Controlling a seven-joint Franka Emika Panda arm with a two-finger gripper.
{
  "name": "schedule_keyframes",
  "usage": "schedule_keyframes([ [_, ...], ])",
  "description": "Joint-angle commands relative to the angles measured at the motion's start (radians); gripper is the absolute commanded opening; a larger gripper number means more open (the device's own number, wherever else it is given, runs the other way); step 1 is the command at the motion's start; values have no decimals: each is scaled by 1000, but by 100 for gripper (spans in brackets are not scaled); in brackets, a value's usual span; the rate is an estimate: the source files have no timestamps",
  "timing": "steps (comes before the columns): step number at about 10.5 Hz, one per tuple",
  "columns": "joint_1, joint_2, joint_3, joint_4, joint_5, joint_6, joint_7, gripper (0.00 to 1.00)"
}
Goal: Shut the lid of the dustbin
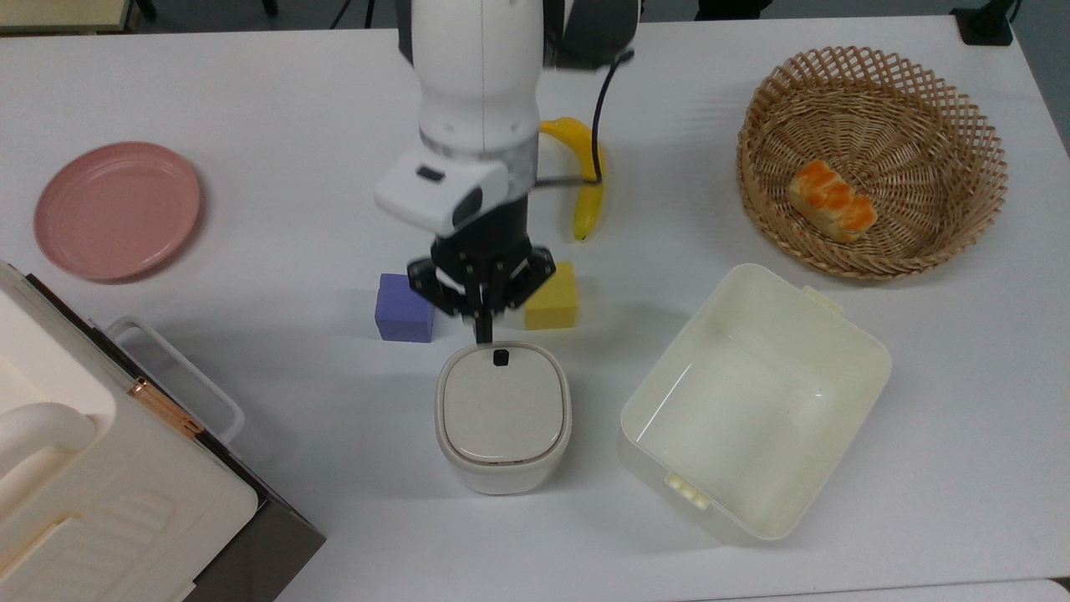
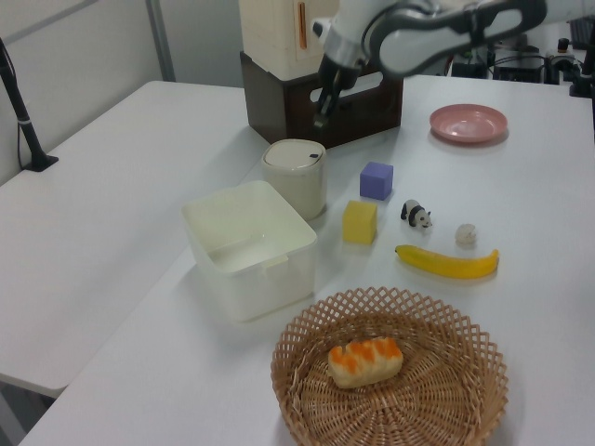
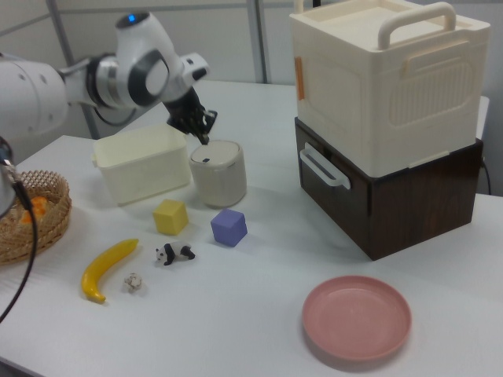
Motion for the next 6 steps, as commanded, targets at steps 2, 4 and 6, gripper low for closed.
schedule_keyframes([
  [2, -21, -213, -11, -49, 19, -399, 8, 0],
  [4, -38, -271, -14, -53, 19, -551, 7, 0],
  [6, -41, -319, -17, -62, 17, -675, 7, 1],
])
